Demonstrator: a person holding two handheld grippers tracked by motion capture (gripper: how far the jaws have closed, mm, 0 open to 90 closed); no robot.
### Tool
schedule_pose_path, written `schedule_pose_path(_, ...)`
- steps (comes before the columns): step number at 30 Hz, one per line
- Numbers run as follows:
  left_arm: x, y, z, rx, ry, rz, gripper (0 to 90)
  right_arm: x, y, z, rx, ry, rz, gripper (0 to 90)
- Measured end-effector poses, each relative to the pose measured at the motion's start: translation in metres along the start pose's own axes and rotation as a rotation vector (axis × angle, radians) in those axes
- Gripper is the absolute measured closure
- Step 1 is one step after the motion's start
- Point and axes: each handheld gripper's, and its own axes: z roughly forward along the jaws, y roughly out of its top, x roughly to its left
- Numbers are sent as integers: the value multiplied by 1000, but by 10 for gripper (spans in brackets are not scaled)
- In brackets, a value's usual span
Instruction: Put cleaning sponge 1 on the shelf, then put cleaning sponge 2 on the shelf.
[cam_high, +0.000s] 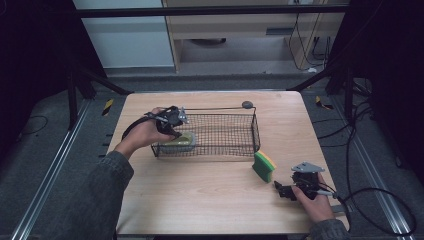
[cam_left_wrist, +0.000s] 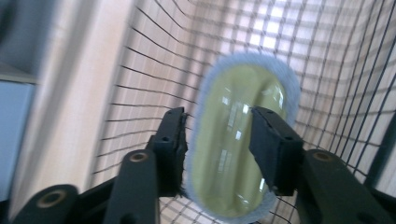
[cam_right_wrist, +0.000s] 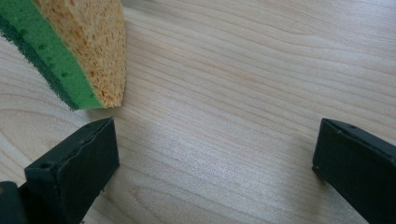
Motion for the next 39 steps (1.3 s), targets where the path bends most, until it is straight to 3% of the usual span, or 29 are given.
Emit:
schedule_pose_path(5,-2,2,-28,-111,65,-75,411,0,0,0,0,0,0,6)
schedule_pose_path(11,-11,-2,-44,-195,124,-184,138,0,0,0,0,0,1,6)
schedule_pose_path(12,-14,-4,-46,-219,125,-198,115,0,0,0,0,0,1,6)
schedule_pose_path(13,-22,-9,-49,-265,120,-238,96,0,0,0,0,1,0,6)
schedule_pose_path(14,-22,-9,-49,-265,120,-238,82,0,0,0,0,1,0,6)
schedule_pose_path(17,-37,-22,-52,-337,110,-346,68,0,0,0,1,1,1,5)
schedule_pose_path(19,-48,-30,-55,-364,133,-400,62,1,0,-1,3,-2,7,12)
schedule_pose_path(21,-65,-44,-55,-363,158,-472,62,1,1,-2,19,2,3,33)
schedule_pose_path(22,-72,-51,-54,-360,159,-499,61,2,4,-5,42,9,-12,90)
schedule_pose_path(23,-79,-56,-52,-359,157,-517,57,4,5,-6,31,7,-34,111)
schedule_pose_path(24,-89,-66,-50,-352,153,-550,55,6,6,-8,28,-9,-56,96)
schedule_pose_path(26,-111,-86,-42,-335,132,-608,55,21,16,-14,23,-78,-164,115)
schedule_pose_path(30,-127,-100,-35,-271,128,-603,54,32,26,-19,55,-109,-212,139)
schedule_pose_path(32,-140,-114,-24,-239,118,-642,56,43,42,-26,134,-90,-221,144)
schedule_pose_path(33,-143,-118,-18,-231,101,-646,55,45,46,-28,139,-84,-222,151)
schedule_pose_path(35,-146,-123,-10,-206,65,-657,54,49,57,-36,166,-68,-220,163)
schedule_pose_path(37,-145,-124,-7,-201,62,-668,54,51,63,-40,180,-64,-220,164)
schedule_pose_path(39,-144,-125,-3,-195,61,-676,51,55,80,-51,211,-43,-217,173)
